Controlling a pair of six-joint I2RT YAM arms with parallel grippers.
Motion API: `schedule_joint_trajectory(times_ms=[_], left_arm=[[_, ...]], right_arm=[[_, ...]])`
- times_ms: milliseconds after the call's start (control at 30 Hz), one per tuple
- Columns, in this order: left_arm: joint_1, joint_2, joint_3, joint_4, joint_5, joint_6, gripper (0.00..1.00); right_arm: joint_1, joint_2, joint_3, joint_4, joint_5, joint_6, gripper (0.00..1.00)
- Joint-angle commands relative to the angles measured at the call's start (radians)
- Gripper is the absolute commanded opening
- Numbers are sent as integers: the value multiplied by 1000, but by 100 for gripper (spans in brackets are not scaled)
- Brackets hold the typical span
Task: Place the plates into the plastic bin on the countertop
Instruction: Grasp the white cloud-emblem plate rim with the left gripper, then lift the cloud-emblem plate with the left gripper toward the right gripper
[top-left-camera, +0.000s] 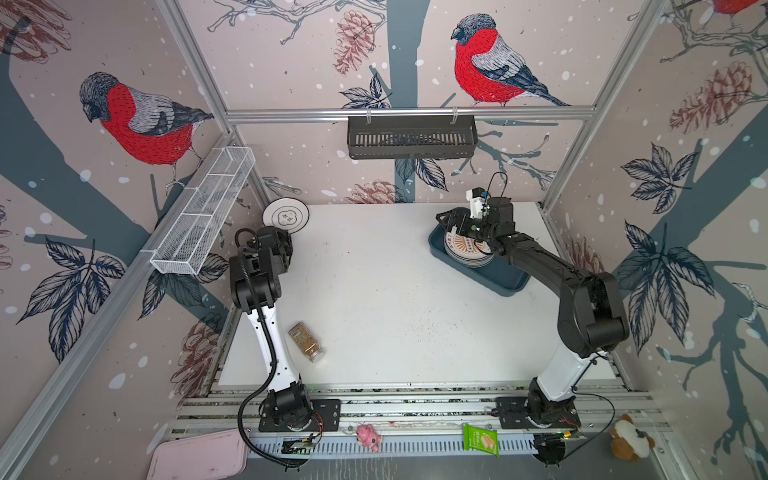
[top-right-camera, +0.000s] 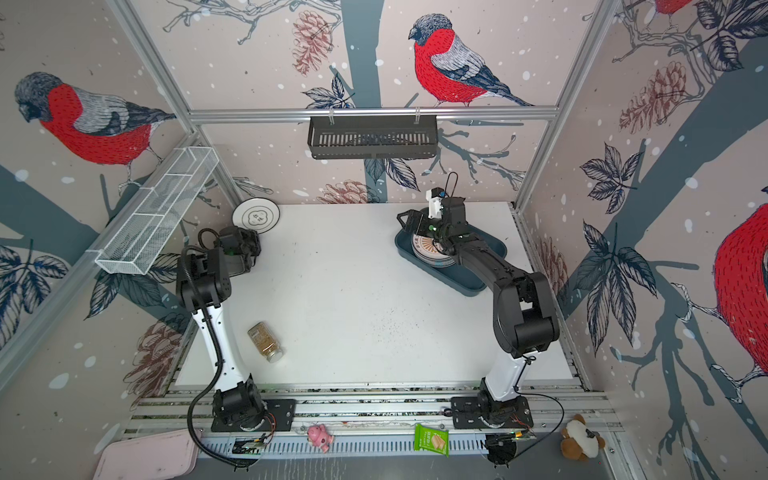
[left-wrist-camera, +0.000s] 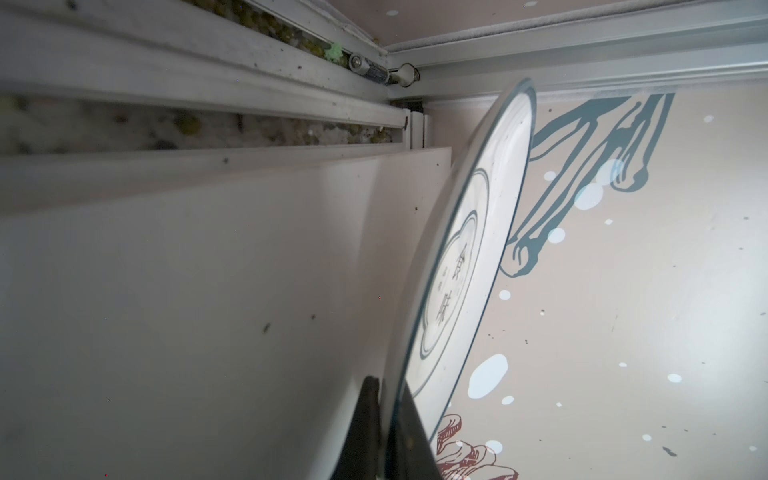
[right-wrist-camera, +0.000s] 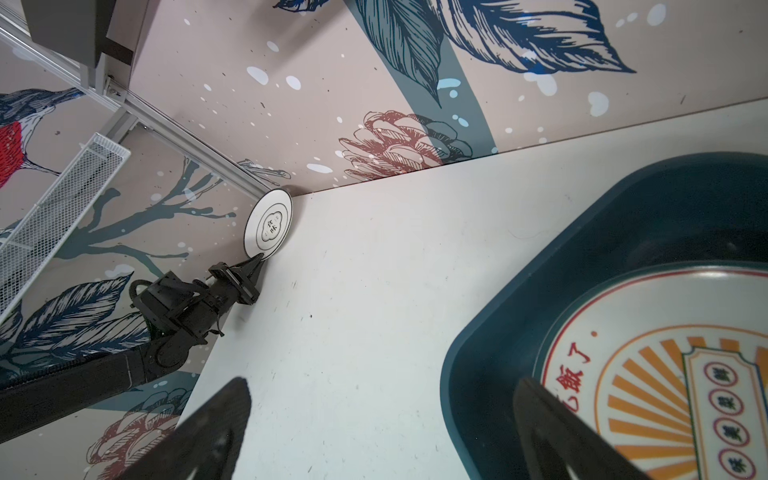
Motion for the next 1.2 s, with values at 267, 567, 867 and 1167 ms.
schedule_joint_trajectory(times_ms=[267, 567, 867, 1167], left_arm=[[-6, -84, -93, -112, 62, 81, 1], [-46, -200, -177, -72, 91, 96, 0], [-111, -264, -201, -90, 145, 98, 1], [-166, -320, -201, -172, 222, 158, 1]], right_arm=[[6, -98, -68, 13, 43, -3, 99], [15, -173, -134, 17, 70, 6, 99], [15, -265, -209, 3, 105, 0, 100], [3, -335, -276, 7, 114, 6, 99]])
